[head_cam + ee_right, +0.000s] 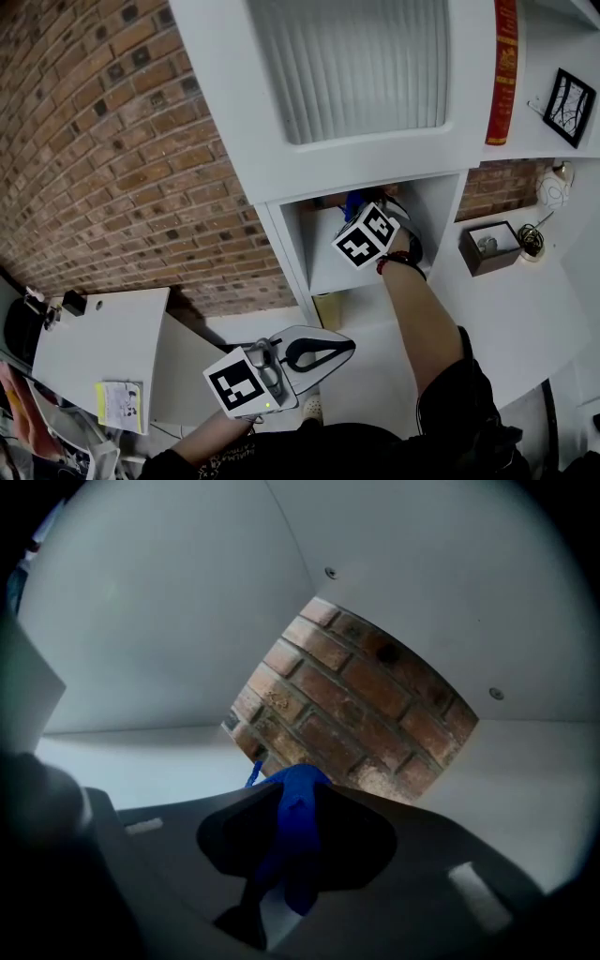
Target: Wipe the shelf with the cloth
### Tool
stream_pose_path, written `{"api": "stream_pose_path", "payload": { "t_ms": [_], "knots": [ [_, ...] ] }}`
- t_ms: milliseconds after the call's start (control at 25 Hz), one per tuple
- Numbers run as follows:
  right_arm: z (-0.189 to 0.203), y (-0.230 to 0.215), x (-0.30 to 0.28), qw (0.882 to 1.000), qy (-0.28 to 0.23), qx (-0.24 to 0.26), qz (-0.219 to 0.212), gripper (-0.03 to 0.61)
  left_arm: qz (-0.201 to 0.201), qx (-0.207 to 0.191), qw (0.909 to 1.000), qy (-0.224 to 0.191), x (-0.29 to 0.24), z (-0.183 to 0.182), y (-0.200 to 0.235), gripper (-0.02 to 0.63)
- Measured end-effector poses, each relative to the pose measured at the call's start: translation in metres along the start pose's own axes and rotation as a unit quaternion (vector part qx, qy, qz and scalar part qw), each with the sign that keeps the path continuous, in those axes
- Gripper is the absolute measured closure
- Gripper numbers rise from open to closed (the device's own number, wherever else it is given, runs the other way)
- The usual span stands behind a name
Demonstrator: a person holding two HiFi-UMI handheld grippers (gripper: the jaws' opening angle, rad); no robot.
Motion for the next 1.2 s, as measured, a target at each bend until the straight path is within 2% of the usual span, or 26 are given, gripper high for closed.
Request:
{"api": "stream_pose_path", "payload": {
  "t_ms": [320,480,560,600,680,760,840,880,1000,1200],
  "knots": [
    [0.02,-0.027,0.015,0.994,0.047,-0.041,0.093,0.469,-0.01,-0.003,0.9999,-0.013,0.006,-0.008,-0.003,0.611],
    [0.022,-0.039,0.023,0.989,0.05,-0.044,0.131,0.472,-0.007,-0.006,0.9997,-0.022,0.005,-0.013,-0.006,0.611],
    [0.018,-0.039,0.026,0.989,0.034,-0.056,0.132,0.472,-0.008,-0.008,0.9995,-0.03,0.004,-0.015,-0.008,0.611],
    [0.011,-0.034,0.026,0.991,0.013,-0.073,0.115,0.471,-0.009,-0.008,0.9994,-0.032,0.004,-0.016,-0.009,0.611],
    [-0.01,-0.014,0.025,0.989,-0.049,-0.131,0.042,0.471,-0.011,-0.005,0.9994,-0.033,0.005,-0.016,-0.009,0.611],
    [-0.038,0.014,0.025,0.976,-0.103,-0.183,-0.05,0.471,-0.011,-0.005,0.9993,-0.035,0.005,-0.017,-0.009,0.611],
    [-0.061,0.04,0.027,0.968,-0.126,-0.182,-0.118,0.469,-0.009,-0.008,0.9992,-0.037,0.006,-0.019,-0.01,0.611],
    [-0.068,0.05,0.027,0.969,-0.126,-0.162,-0.138,0.469,-0.009,-0.01,0.9992,-0.038,0.007,-0.021,-0.01,0.611],
    [-0.074,0.07,0.025,0.977,-0.106,-0.095,-0.158,0.469,-0.016,-0.013,0.9989,-0.043,0.011,-0.026,-0.009,0.611],
    [-0.068,0.082,0.022,0.979,-0.082,-0.081,-0.165,0.469,-0.037,-0.007,0.9981,-0.049,0.023,-0.03,-0.007,0.611]
  ]
}}
Point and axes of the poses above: the fingertips, and each gripper's own axes: x backward along the fingers, y to its left, z out of its underside, the point moved 2 cm from there along x, backward along the fingers, and after that the axes turned 14 degrees about -y, right-handed, at the moved point
